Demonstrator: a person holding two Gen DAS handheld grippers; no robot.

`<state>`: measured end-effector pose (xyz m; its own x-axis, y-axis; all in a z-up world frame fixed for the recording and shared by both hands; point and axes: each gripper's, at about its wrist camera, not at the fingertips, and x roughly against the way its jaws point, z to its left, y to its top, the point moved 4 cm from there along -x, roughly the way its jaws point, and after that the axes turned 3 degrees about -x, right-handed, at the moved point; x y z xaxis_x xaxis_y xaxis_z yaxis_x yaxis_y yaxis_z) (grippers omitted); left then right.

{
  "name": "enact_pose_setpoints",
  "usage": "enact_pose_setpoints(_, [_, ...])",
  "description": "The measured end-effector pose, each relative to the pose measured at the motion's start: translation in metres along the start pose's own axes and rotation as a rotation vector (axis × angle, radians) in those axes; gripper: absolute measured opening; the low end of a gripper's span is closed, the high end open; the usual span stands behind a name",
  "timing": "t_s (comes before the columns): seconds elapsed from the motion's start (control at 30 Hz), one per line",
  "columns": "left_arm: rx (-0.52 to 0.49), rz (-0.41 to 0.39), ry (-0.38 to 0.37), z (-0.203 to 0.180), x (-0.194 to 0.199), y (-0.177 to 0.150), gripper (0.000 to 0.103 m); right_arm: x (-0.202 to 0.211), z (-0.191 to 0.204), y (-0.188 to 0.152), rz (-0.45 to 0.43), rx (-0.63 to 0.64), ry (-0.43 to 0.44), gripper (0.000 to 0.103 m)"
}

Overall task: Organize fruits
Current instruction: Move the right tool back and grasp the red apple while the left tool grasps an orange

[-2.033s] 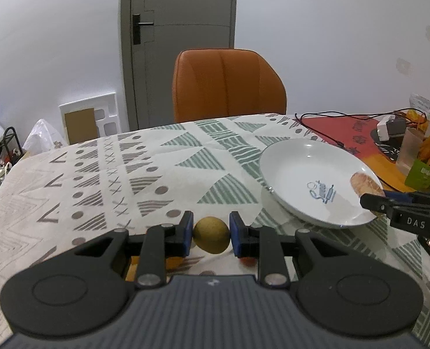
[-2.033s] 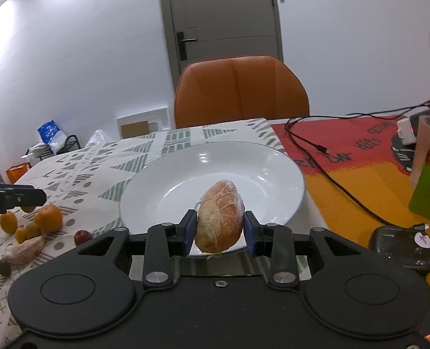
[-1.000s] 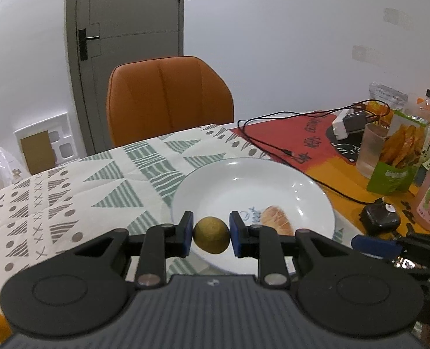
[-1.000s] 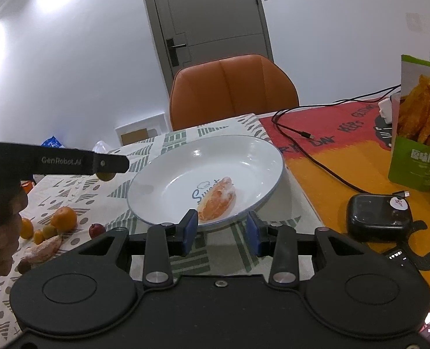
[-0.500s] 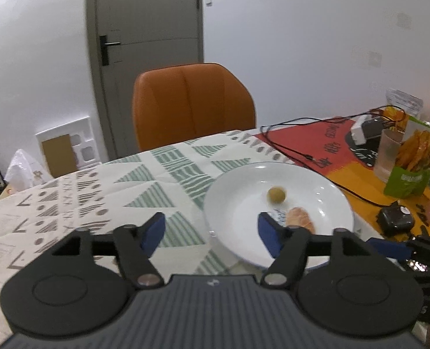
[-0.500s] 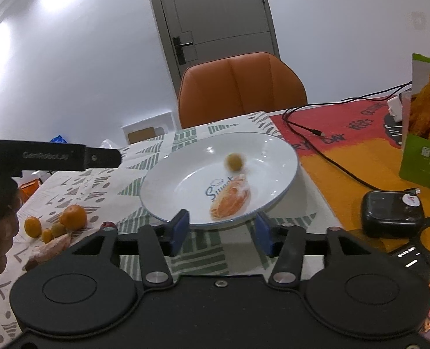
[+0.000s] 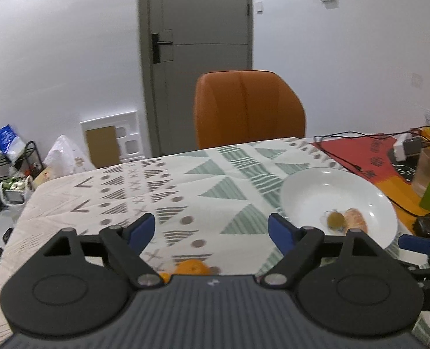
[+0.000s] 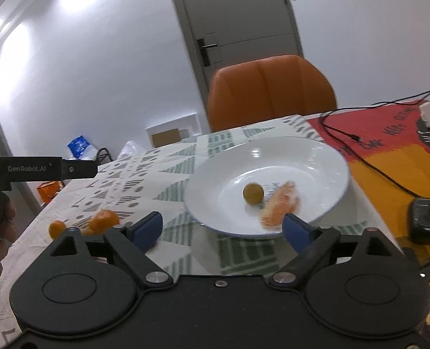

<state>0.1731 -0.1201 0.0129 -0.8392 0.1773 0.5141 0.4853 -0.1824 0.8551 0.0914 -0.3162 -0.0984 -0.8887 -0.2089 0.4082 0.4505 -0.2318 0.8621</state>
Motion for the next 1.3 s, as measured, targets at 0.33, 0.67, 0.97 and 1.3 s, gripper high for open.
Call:
enact_pose_setpoints(0.33, [0.069, -0.008, 0.090, 0.049, 0.022, -0.011, 0.087, -0.013, 0.029, -0.003, 0.030, 0.043, 0.067, 0.093])
enact_pose_setpoints(0.67, [0.128, -0.006, 0.155, 0.070, 0.043, -0.030, 0.087, -0.025, 0.053, -0.006, 0.083, 0.101, 0.144, 0.093])
enact_pose_setpoints(0.97, [0.177, 0.028, 0.194, 0.073, 0.052, -0.063, 0.087, -0.033, 0.062, -0.010, 0.124, 0.157, 0.200, 0.093])
enact_pose_setpoints(1.3, [0.225, 0.077, 0.218, 0.094, 0.042, -0.086, 0.087, -0.047, 0.073, -0.021, 0.156, 0.191, 0.182, 0.089])
